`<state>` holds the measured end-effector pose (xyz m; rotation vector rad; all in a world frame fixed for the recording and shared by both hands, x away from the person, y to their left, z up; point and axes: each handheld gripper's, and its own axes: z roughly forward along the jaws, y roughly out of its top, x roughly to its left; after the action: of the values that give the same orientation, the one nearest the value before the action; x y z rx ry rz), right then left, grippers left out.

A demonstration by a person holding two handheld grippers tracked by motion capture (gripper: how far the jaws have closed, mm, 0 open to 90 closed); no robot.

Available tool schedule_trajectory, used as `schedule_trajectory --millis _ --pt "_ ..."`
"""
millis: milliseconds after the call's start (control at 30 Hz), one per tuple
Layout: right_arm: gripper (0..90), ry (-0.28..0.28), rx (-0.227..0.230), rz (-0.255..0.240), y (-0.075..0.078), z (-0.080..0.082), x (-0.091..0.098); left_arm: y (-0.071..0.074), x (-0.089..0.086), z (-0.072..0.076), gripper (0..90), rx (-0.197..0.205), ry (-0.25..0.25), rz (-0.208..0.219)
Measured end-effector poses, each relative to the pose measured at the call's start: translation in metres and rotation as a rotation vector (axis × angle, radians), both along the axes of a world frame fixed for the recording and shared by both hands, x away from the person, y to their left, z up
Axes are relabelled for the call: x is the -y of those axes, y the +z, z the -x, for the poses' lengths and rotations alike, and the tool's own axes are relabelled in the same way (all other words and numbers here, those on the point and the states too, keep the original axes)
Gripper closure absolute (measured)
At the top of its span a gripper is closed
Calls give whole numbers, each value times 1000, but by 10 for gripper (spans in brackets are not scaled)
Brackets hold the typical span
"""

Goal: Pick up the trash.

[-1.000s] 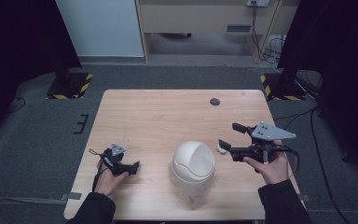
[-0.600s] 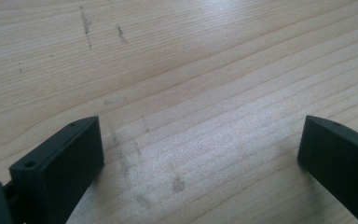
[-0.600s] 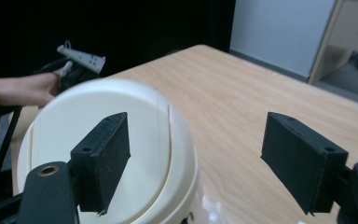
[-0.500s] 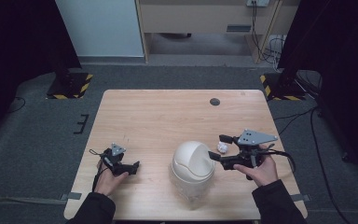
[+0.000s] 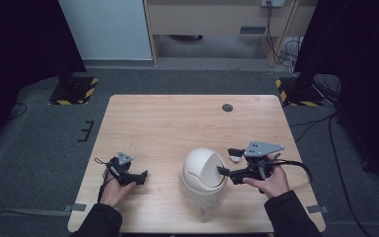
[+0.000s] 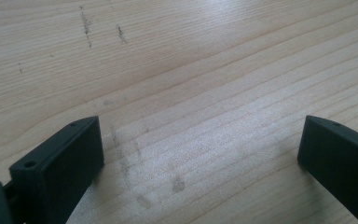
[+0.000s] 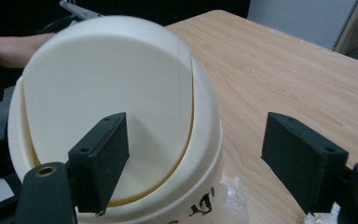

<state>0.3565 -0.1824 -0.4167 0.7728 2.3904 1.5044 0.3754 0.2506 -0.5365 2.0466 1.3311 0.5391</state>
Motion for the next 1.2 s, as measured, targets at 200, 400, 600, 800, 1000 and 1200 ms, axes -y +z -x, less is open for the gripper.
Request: schedule_trajectory --millis 200,400,600,800,1000,1200 --pt "227 0 -18 24 -7 -1 -5 0 0 0 0 0 0 0" --pt "226 -5 -28 42 -15 -3 -10 0 0 0 0 0 0 0" --pt "241 -5 -41 45 -19 -4 -16 0 0 0 0 0 0 0" --pt "249 -26 -32 38 -22 -5 -18 0 0 0 0 0 0 0" --pt "260 -36 -31 5 -18 -5 -17 0 0 0 0 0 0 0" --pt "251 -57 -9 -30 -1 -4 1 0 0 0 0 0 0 0"
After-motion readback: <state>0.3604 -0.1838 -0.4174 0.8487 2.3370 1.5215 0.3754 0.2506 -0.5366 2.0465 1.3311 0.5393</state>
